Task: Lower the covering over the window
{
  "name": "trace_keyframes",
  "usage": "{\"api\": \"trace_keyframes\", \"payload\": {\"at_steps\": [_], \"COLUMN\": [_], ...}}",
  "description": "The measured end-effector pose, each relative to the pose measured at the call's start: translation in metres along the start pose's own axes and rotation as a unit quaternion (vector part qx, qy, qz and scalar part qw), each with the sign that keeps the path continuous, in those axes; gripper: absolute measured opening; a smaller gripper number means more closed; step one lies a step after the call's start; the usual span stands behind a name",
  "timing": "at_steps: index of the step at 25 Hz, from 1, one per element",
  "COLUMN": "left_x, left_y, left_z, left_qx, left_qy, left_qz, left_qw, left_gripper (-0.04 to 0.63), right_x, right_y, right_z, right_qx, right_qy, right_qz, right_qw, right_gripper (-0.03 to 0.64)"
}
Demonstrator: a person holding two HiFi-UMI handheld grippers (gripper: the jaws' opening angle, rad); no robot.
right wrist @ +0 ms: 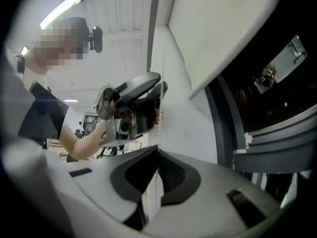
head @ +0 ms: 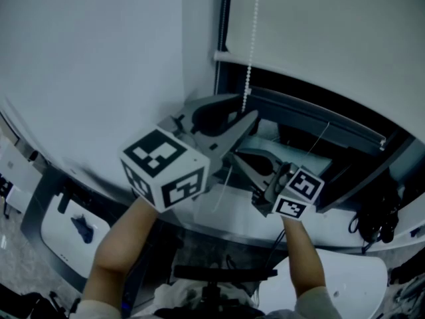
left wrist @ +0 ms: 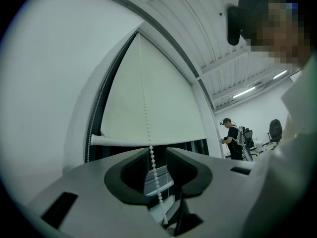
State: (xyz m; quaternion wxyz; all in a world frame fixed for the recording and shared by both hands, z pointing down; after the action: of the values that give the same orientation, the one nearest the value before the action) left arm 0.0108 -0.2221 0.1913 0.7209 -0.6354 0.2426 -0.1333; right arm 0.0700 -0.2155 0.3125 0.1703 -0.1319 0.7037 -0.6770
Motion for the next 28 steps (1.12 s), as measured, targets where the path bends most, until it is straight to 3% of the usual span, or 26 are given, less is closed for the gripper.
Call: {"api": "trace_keyframes", "payload": {"at_steps": [4, 5, 7, 15, 20, 28], "left_x": [0.002, 0.002, 0.002, 0.0, -0.004, -0.005], "left_y": [0.004, 0.004, 0.004, 0.002, 0.002, -0.017], "left_z": [-0.002, -0.004, -0.007, -0.013, -0.011, -0.005], "left_qx": [0.007, 0.0, -0.017, -0.014, -0.005, -0.01], "left_qy": [0.011, 0.012, 0.012, 0.031, 0.032, 0.024], "left_qz": [-0.006, -0.008, -0.009, -0.018, -0.021, -0.044], "left_qw": [0.9999, 0.9999, 0.9997, 0.9993, 0.9992, 0.9987], "left_gripper": [0.088, 0.023, 0.018, 0.018, 0.018, 0.017], "right_x": [-0.003, -0.004, -0.003, -0.017, -0.034, -0.033], "right_y": [-0.019, -0.02, -0.019, -0.014, 0.022, 0.098], "right_z": [-0.003, -0.003, -0.004, -0.001, 0.0, 0.012], "right_qx": [0.014, 0.017, 0.01, 0.032, 0.072, -0.006], "right_qy": [-0.003, -0.005, -0.008, -0.007, 0.013, -0.023], "right_qz": [-0.012, -0.009, -0.013, -0.013, 0.061, 0.088], "right_qw": [1.0, 1.0, 1.0, 0.999, 0.996, 0.996], "right_gripper": [0.006, 0.006, 0.006, 0.011, 0.045, 0.066]}}
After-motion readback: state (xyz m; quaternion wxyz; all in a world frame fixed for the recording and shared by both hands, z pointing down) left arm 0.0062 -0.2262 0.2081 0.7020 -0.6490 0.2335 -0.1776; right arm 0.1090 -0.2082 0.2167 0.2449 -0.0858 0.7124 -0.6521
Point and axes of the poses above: the fingertips, and each gripper's own axes: x forward along the fingers, z to its right, y out of its top, the point moved 4 cm from there along -x, backward along the fingers, and after that the axes turned 1 degree about -z, right-handed, at the moved point
